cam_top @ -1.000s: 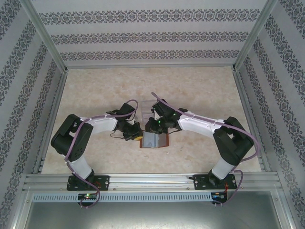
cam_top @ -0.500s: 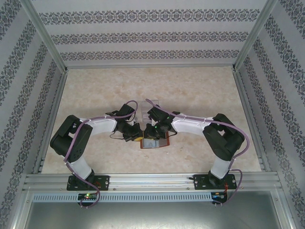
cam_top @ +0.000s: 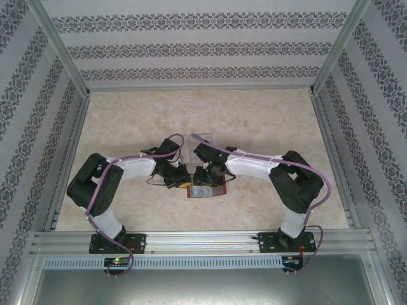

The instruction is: Take the credit cards out of the card holder

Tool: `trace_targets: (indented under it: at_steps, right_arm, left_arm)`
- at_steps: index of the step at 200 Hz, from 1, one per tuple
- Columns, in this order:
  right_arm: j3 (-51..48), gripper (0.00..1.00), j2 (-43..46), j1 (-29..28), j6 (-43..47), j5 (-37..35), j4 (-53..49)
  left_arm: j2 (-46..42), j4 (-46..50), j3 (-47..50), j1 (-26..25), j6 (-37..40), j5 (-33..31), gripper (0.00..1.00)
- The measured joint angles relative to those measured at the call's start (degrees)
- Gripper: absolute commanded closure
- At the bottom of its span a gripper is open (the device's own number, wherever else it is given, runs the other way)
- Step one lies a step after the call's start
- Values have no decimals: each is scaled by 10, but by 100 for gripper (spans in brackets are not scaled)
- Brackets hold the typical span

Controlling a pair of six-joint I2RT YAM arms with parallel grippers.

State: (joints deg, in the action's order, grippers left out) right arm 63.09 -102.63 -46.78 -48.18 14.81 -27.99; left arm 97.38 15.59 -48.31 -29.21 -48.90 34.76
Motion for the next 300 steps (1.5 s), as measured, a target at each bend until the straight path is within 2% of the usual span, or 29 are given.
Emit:
trace_targets:
  at_steps: [47, 124, 155, 188, 241, 300]
  right_arm:
    - [16, 62, 0, -4, 6, -36, -45]
    - [37, 50, 0, -11, 17, -78, -102]
    - [46, 49, 0, -11, 19, -97, -124]
    - [47, 59, 4, -11, 23, -112, -142]
    - [47, 94, 13, -11, 29, -111, -143]
    - [43, 97, 27, -10, 35, -111, -137]
  left_arm:
    - [0, 0, 0, 0, 0, 2, 90]
    - [1, 0, 0, -1, 0, 6, 90]
    - [1, 0, 0, -1, 0, 6, 90]
    - [2, 0, 0, -1, 0, 7, 90]
    - [2, 0, 0, -1, 0, 8, 90]
    - [8, 9, -7, -1, 9, 6, 89]
